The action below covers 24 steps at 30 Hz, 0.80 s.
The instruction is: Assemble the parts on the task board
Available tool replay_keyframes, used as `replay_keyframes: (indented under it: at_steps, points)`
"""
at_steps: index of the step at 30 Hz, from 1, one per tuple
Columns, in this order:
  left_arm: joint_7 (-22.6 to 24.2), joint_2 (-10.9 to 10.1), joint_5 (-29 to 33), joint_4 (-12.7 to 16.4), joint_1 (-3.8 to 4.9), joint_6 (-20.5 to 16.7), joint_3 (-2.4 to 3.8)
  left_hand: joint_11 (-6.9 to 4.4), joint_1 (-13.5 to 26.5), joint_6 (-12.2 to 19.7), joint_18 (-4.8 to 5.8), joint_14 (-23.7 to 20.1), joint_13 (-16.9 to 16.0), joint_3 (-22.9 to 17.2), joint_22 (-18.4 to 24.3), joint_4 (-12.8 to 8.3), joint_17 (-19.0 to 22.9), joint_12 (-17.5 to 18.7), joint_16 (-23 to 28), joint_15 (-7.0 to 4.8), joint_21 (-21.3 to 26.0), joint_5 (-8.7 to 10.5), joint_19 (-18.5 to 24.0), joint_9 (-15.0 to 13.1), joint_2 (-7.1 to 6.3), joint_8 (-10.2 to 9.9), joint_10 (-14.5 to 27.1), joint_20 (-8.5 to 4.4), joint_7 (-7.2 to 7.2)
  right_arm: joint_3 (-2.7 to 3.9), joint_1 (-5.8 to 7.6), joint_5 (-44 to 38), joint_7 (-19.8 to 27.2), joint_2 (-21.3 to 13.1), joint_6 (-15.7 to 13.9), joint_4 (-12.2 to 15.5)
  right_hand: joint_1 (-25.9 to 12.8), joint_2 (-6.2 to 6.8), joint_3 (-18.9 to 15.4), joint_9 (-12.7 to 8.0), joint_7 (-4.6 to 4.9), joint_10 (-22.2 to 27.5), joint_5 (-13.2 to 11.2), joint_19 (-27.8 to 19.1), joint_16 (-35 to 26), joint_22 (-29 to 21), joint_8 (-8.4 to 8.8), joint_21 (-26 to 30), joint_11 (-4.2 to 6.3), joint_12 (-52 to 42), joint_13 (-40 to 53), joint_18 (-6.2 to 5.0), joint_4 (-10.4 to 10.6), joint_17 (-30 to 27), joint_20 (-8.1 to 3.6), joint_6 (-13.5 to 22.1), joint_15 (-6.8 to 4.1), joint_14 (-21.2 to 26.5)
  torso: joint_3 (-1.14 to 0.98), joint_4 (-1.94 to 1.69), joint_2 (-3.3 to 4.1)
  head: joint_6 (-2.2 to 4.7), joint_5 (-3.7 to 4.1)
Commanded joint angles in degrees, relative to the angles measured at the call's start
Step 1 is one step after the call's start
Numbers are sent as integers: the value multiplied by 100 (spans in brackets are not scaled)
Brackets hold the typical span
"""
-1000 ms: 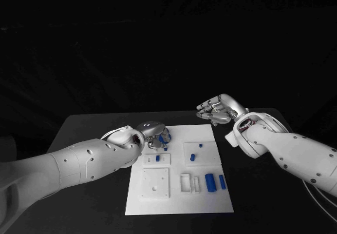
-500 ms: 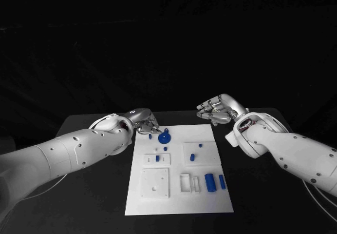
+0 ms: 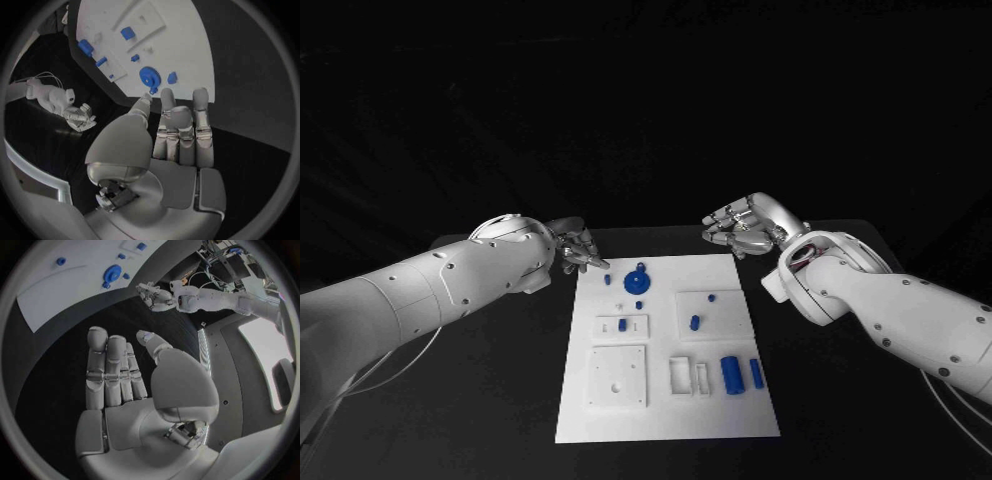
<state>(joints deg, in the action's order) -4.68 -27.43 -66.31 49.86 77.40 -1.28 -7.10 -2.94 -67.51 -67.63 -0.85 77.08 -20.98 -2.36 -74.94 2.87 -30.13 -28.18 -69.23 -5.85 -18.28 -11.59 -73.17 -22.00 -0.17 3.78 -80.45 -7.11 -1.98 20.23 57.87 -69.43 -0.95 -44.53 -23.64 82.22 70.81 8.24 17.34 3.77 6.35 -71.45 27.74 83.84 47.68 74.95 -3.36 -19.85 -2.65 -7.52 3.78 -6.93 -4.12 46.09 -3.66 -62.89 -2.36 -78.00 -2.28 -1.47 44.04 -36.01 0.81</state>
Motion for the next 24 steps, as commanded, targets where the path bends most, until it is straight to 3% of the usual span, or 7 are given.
replay_keyframes:
  at_steps: [1,4,8,12,13,19,24]
  points:
    - [-636,70,195,-162,23,692,7,-5,121,20,38,11,-14,0,-107,74,24,-49,-44,-45,-54,51,5,-206,-54,6,24,-35,25,3,8,2,-20,2,-7,22,-45,-2,1,2,20,-45,26,88,18,200,-21,30,-13,19,-5,-54,45,-9,31,27,25,15,-8,4,41,19,-4]
    - [-807,130,196,-318,37,878,9,-23,253,-13,42,16,-33,-49,-105,144,13,-109,-108,-55,-88,117,8,-490,-141,11,13,-45,50,4,13,0,-41,4,-6,30,-48,-2,0,2,20,-46,26,88,18,200,-22,32,-13,19,-5,-54,50,-10,31,31,24,15,-9,4,69,28,-2]
    - [-945,205,237,-491,50,1052,11,-20,442,-45,49,0,-20,-175,-102,309,22,-120,-112,-54,-99,449,29,-932,-311,21,22,-44,70,5,19,-1,-55,10,-13,37,-53,-1,-2,2,20,-47,27,89,17,199,-23,37,-13,19,-5,-54,59,-13,31,37,23,15,-19,6,93,46,-3]
    - [-953,285,339,-626,55,1142,12,4,674,8,49,-39,5,-455,-100,699,57,-117,-64,-35,-87,809,75,-1265,-767,8,68,-26,67,5,22,-3,-60,17,-21,38,-54,6,-5,3,22,-44,38,89,16,193,-23,64,-14,22,-5,-55,75,-21,32,44,24,18,-27,10,116,61,6]
    - [-947,304,371,-653,55,1159,12,9,717,14,47,-39,12,-449,-100,764,62,-112,-58,-36,-85,847,77,-1288,-814,6,73,-25,61,6,23,-3,-61,18,-24,38,-54,6,-5,3,22,-44,38,89,16,193,-23,64,-14,22,-5,-55,75,-21,32,44,24,18,-29,13,123,64,7]
    - [-892,380,661,-739,57,1197,13,15,847,19,61,-62,56,-445,-101,1227,77,-65,-21,-32,-73,871,98,-1385,-974,6,85,-27,68,6,25,-7,-66,28,-42,34,-44,16,6,2,24,-43,93,84,13,188,-22,105,-15,24,-5,-55,83,-28,32,48,25,28,-34,12,148,69,13]
    - [-832,422,866,-779,57,1265,14,30,813,51,60,-93,83,-451,-99,1287,91,-34,16,-20,-60,859,117,-1468,-954,-1,122,-17,56,6,29,-11,-72,34,-49,33,-37,24,14,3,25,-41,125,85,15,190,-24,106,-16,26,-5,-55,84,-31,32,50,25,30,-29,7,146,71,11]
